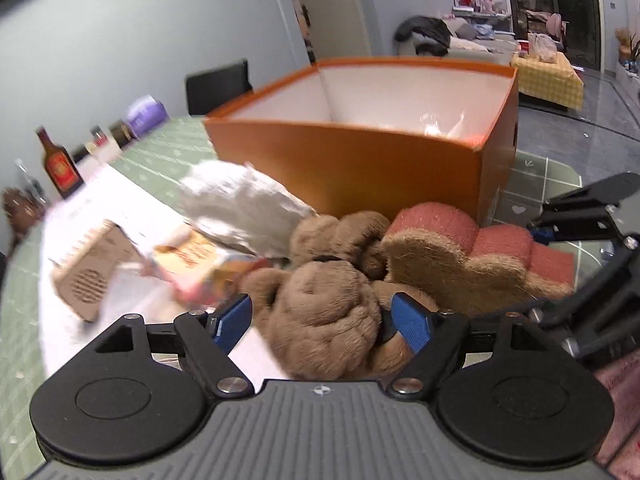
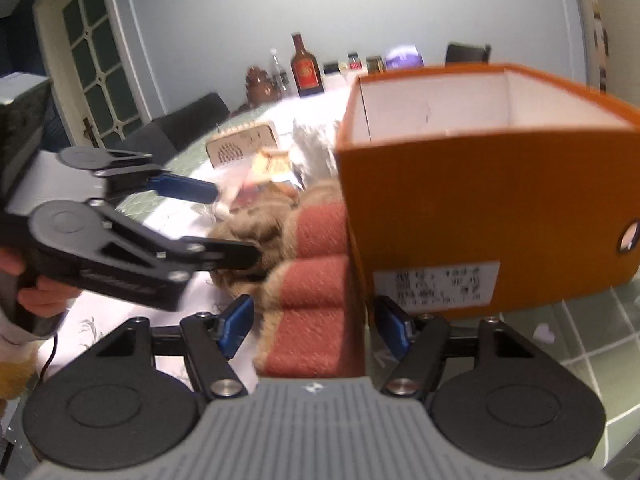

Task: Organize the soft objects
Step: 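Grasp the brown plush bear with the left tool, then lift the sponges and plush bear with both tools toward the orange box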

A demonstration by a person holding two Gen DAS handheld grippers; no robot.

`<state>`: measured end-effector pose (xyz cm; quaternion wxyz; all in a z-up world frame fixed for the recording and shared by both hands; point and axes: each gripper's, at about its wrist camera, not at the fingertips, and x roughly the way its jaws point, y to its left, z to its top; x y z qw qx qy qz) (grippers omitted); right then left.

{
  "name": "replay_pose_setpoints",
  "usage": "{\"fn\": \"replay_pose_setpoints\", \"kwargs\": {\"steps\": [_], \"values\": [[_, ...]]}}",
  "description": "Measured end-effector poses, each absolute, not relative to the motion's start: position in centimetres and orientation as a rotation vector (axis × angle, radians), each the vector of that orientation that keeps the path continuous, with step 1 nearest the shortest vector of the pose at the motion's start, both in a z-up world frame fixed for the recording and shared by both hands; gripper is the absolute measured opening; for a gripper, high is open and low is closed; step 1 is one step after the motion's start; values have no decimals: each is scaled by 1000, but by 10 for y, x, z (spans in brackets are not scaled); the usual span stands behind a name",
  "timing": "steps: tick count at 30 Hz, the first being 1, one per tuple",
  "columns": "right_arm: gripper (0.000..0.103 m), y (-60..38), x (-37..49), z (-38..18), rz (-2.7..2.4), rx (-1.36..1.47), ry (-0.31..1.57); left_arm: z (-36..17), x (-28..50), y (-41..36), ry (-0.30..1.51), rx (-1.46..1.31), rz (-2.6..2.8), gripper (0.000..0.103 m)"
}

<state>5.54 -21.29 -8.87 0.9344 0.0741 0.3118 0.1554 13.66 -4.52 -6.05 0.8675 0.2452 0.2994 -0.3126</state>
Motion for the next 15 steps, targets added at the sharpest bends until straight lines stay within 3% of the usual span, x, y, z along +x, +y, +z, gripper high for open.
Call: {"fn": "replay_pose_setpoints", "kwargs": {"steps": [6, 10, 15], "values": [[44, -215, 56, -93, 310, 149, 637, -82, 147, -55, 671, 510, -633, 93], [37, -210, 54, -94, 314, 71, 614, -84, 145, -51, 665, 495, -647, 69], [32, -206, 53, -93, 310, 10, 598, -80, 145, -52, 725, 441, -609, 57]]}}
